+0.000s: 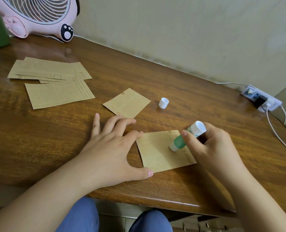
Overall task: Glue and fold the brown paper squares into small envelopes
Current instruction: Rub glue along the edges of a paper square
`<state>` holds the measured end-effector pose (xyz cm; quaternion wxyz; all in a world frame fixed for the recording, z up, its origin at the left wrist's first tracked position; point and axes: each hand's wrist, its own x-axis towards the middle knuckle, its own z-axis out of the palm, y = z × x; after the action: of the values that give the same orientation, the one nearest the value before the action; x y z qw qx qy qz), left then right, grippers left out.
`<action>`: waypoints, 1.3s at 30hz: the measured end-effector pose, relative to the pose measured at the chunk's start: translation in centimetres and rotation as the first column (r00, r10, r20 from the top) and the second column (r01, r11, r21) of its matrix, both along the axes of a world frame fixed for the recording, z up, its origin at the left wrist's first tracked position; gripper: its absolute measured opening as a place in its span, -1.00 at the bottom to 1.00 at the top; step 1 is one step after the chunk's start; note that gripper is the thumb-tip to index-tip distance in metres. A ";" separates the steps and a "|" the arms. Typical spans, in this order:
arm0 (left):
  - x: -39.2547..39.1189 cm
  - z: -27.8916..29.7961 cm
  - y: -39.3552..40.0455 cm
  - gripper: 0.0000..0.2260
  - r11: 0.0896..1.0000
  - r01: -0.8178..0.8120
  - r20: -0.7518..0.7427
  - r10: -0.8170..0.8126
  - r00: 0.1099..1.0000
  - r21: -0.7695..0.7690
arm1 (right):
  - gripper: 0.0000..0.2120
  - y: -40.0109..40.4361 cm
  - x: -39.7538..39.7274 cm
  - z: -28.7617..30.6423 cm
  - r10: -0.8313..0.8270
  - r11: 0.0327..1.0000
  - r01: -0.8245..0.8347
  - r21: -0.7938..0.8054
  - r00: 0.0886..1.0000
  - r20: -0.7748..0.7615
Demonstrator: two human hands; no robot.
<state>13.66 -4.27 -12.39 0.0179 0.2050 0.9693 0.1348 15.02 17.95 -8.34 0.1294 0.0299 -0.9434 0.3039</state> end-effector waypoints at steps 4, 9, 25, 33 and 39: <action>0.0 0.1 0.0 -0.08 1.000 0.006 0.000 -0.006 1.000 0.006 | -0.77 0.5 0.1 0.5 -0.037 0.999 0.037 0.013 0.999 -0.010; 0.1 0.2 -0.1 -0.09 1.000 0.007 0.006 -0.007 1.000 0.001 | -0.76 -2.1 0.7 1.2 0.090 0.986 -0.093 -0.136 0.996 -0.024; 0.0 0.0 0.0 -0.09 1.000 0.001 0.014 -0.001 1.000 -0.001 | -0.82 0.6 1.2 0.3 -0.061 0.998 0.060 0.022 0.997 0.044; -0.1 0.1 0.0 -0.07 1.000 0.006 0.013 -0.006 1.000 -0.010 | -0.80 -3.5 2.5 0.9 0.195 0.975 -0.194 -0.112 0.981 -0.005; -0.1 0.2 -0.1 -0.10 1.000 0.010 0.024 -0.010 1.000 -0.002 | -0.82 -3.0 2.3 -0.2 0.180 0.979 -0.177 -0.104 0.983 0.019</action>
<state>13.58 -4.35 -12.23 0.0302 0.2081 0.9681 0.1364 17.31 14.93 -8.55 0.0895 0.1038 -0.9220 0.3622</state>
